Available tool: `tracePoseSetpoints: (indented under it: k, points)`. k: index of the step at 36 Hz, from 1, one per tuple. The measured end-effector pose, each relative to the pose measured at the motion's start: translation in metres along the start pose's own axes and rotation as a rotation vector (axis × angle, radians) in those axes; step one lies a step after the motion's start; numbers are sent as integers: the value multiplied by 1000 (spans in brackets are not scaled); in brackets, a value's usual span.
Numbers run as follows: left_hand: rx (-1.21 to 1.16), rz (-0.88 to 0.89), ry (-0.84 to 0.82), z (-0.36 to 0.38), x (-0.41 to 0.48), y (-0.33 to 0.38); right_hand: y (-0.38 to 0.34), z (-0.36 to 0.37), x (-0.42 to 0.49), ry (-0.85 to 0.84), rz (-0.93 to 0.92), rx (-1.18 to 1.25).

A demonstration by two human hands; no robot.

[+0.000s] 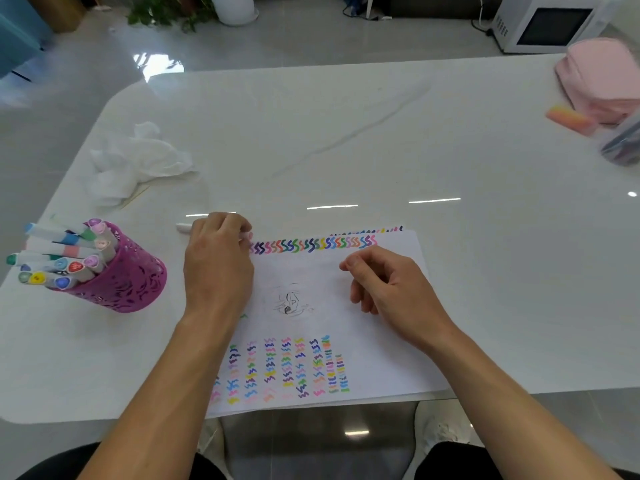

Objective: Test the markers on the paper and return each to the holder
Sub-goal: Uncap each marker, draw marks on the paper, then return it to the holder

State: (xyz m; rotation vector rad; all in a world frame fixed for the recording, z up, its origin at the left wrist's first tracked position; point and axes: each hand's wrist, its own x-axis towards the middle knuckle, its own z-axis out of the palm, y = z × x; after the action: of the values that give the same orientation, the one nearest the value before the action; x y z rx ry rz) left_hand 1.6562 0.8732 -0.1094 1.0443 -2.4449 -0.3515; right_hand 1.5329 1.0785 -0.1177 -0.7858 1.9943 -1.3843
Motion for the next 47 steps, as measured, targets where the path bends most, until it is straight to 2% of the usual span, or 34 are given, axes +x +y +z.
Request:
tracePoseSetpoints:
  k: [8, 17, 24, 32, 36, 43, 47]
  points:
    - [-147, 136, 162, -9, 1, 12, -2, 2, 2, 0, -10, 14]
    - [-513, 328, 184, -22, -17, 41, -10, 1, 4, 64, -70, 48]
    - [-765, 139, 18, -23, -29, 56, -16, 3, 5, 165, -181, -27]
    - [-930, -1, -186, -15, -41, 64, -14, 2, 5, 196, -331, -304]
    - [-856, -21, -228, -13, -42, 63, -12, 0, 4, 122, -315, -289]
    - [-450, 79, -393, -14, -37, 56, -7, 2, 0, 85, -392, -588]
    - [-434, 57, -491, -14, -36, 55, -8, 3, -2, 74, -398, -715]
